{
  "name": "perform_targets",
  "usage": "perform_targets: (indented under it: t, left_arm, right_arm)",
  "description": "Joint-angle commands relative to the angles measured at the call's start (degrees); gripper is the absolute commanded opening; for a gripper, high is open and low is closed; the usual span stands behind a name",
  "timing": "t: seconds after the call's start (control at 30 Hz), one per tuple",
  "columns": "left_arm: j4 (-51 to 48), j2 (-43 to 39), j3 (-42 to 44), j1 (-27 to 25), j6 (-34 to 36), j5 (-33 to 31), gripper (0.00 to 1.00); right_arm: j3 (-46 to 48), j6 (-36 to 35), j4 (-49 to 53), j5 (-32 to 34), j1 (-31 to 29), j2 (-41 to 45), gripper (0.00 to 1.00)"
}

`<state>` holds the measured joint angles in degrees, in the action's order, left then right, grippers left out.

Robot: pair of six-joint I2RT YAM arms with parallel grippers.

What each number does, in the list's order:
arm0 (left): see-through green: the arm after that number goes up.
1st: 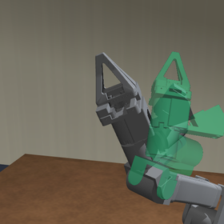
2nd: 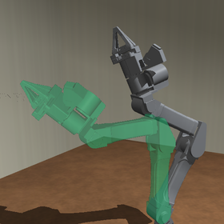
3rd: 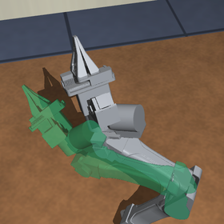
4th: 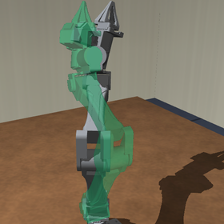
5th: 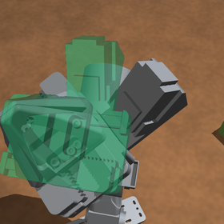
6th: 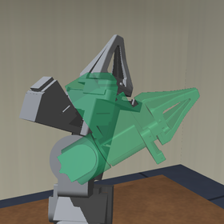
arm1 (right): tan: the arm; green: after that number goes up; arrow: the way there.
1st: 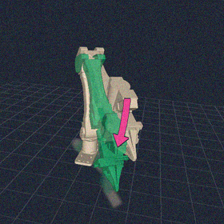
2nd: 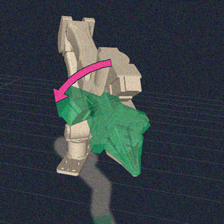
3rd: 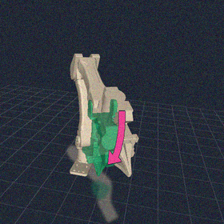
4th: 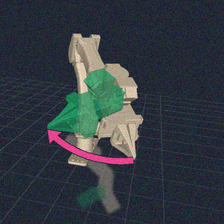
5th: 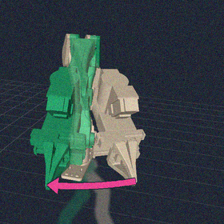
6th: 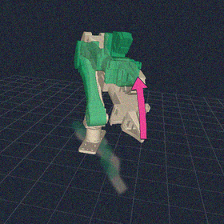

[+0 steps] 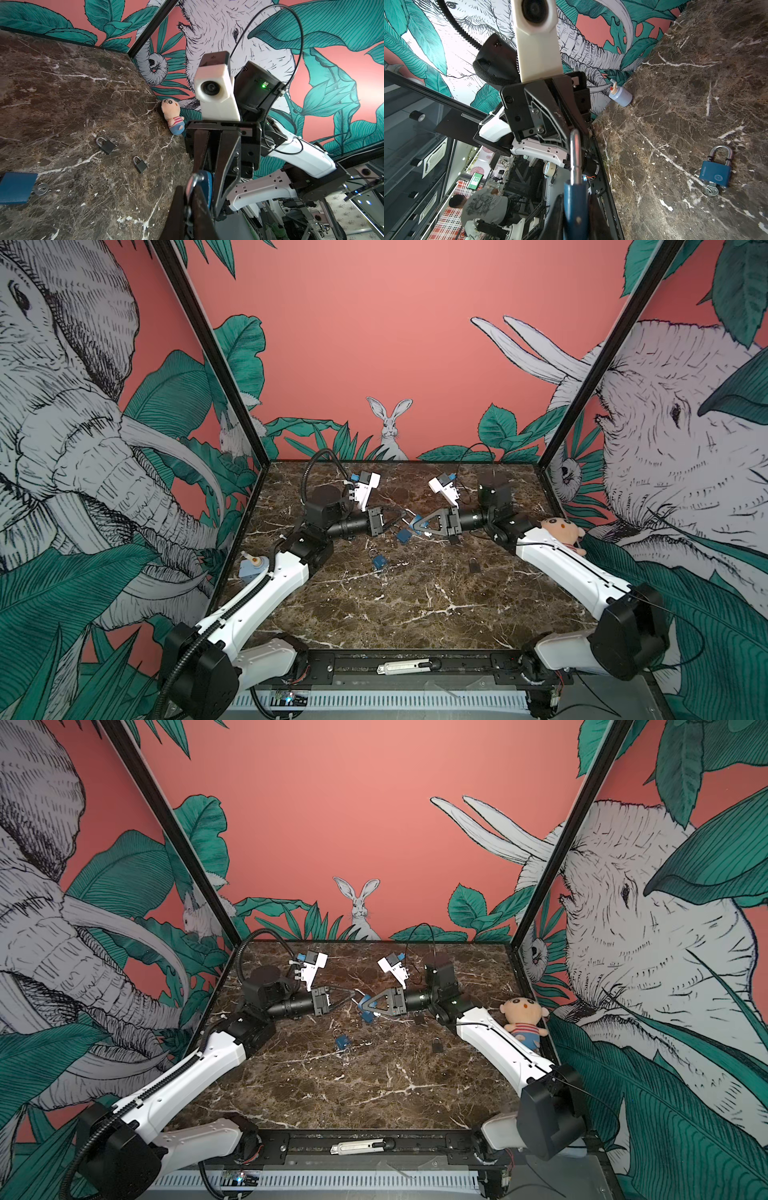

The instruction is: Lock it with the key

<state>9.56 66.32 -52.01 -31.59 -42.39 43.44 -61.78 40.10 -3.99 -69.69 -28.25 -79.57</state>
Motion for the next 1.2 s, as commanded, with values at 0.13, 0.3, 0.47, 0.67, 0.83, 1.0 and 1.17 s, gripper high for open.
perform_targets:
  t: [0.13,0.3,0.47,0.67,0.83,1.0,1.17]
  left_arm:
    - [-5.3,1.6,2.6,-8.2,0.5,7.0,0.0]
    - [-4.8,2.1,3.0,-10.2,0.4,6.4,0.0]
    - [-3.6,2.4,3.7,-10.9,-0.6,6.1,0.0]
    - [-2.7,2.2,4.4,-11.3,-0.8,5.5,0.0]
    - [-2.5,0.8,4.3,-11.2,0.6,2.1,0.0]
    - [-2.8,-0.6,3.1,-10.1,2.0,-2.1,0.0]
    - [0.8,-1.7,3.3,-5.8,-0.3,-2.6,0.0]
  right_arm:
    - [-4.3,-0.1,-12.6,4.9,-1.1,-1.4,0.0]
    - [-4.9,-0.5,-12.7,4.8,-1.2,-2.5,0.0]
    - [-5.5,0.6,-14.2,4.6,-1.2,-3.7,0.0]
    - [-6.2,1.2,-15.3,4.7,-1.2,-5.2,0.0]
    - [-5.5,0.1,-13.8,5.4,-1.1,-5.4,0.0]
    - [-3.3,-0.4,-13.1,6.7,-1.1,-4.6,0.0]
    - [-1.3,-0.6,-12.8,7.3,-1.1,-3.5,0.0]
